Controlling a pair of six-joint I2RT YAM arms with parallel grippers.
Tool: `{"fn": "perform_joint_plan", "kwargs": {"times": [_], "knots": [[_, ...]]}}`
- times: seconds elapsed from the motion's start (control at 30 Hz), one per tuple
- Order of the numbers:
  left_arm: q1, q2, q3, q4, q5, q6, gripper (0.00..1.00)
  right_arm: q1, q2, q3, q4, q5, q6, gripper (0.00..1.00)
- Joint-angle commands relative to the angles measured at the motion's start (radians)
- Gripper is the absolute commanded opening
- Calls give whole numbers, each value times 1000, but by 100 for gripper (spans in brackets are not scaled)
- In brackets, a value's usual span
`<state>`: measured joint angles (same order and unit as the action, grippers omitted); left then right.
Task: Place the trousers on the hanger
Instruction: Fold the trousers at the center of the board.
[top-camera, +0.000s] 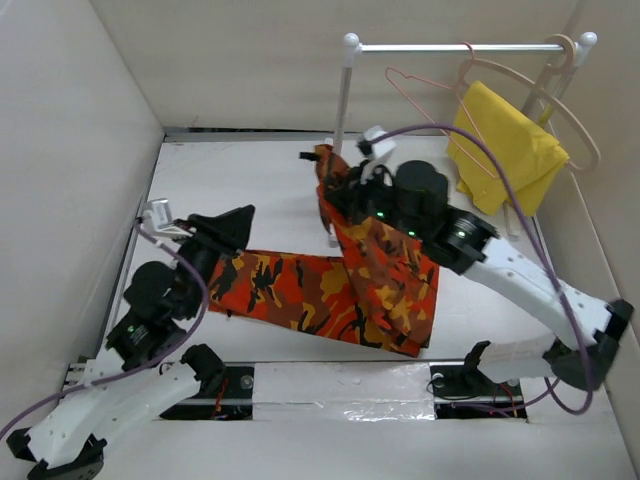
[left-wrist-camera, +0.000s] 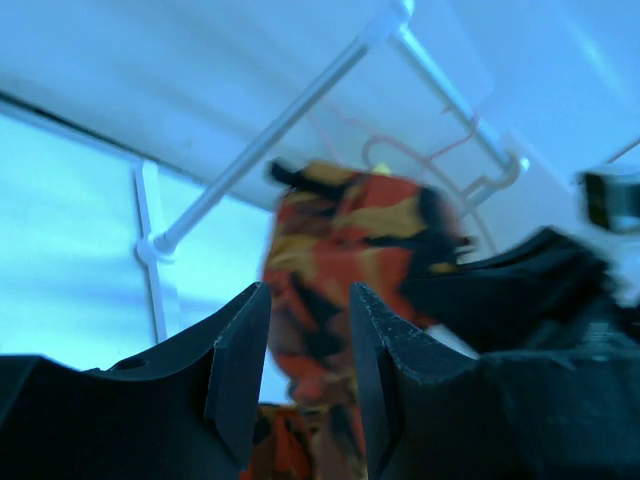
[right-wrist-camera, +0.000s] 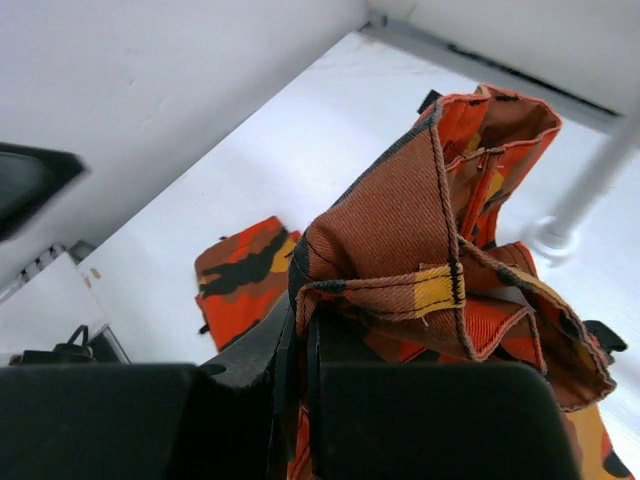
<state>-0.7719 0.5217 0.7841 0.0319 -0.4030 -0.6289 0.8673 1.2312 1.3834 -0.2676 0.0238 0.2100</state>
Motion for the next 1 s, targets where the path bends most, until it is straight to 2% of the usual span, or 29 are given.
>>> {"fn": "perform_joint_plan", "kwargs": {"times": [0.0, 0.1, 0.13, 0.2, 0.23, 0.27, 0.33, 0.4, 0.43, 0.53, 0.57, 0.6, 0.67, 0.7, 0.73, 0.77, 0.8, 0.83, 0.9, 0.93, 0.97], "knots": [[8, -60, 92, -144, -45, 67, 34, 96, 155, 133, 228, 24, -14, 0], [8, -121, 121, -173, -91, 83, 33, 191, 293, 222, 257, 37, -20, 0], [8, -135, 125, -200, -105, 80, 33, 215, 394, 250, 257, 38, -18, 0], [8, -175, 129, -223, -135, 69, 33, 268, 497, 322, 290, 36, -17, 0], [8, -190, 124, -231, -146, 63, 33, 313, 602, 347, 300, 48, -17, 18], [8, -222, 118, -234, -170, 54, 33, 331, 657, 371, 297, 54, -11, 32], [8, -250, 109, -260, -210, 41, 33, 352, 793, 442, 294, -2, 25, 50], [8, -293, 104, -280, -230, 25, 33, 352, 839, 457, 309, -76, 67, 56], [8, -307, 103, -300, -243, 21, 33, 352, 843, 429, 326, -105, 74, 63], [8, -333, 80, -325, -252, 11, 37, 352, 744, 318, 363, -67, 71, 79], [8, -327, 70, -332, -240, -6, 38, 336, 707, 284, 369, -62, 66, 79], [8, -322, 57, -334, -228, -6, 38, 326, 667, 245, 378, -61, 60, 79], [8, -298, 21, -304, -182, -23, 38, 305, 576, 115, 399, -44, 52, 68], [8, -287, -21, -285, -165, -26, 38, 276, 474, 67, 407, -33, 46, 59], [8, -273, -43, -239, -114, -26, 38, 259, 418, 18, 428, -28, 42, 28], [8, -240, -66, -213, -90, -28, 36, 237, 363, -63, 430, -28, 35, 12], [8, -221, -104, -189, -67, -29, 35, 186, 309, -96, 424, -28, 7, 1], [8, -200, -124, -128, -6, -32, 34, 156, 200, -124, 394, -12, -16, 0], [8, -120, -182, -45, 56, -23, 24, 83, 90, -168, 342, 21, -73, 0], [8, -88, -195, 38, 116, -23, 20, -16, -14, -178, 296, 25, -89, 0], [8, -21, -209, 78, 147, -22, 9, -77, -63, -185, 277, 10, -104, 0]]}}
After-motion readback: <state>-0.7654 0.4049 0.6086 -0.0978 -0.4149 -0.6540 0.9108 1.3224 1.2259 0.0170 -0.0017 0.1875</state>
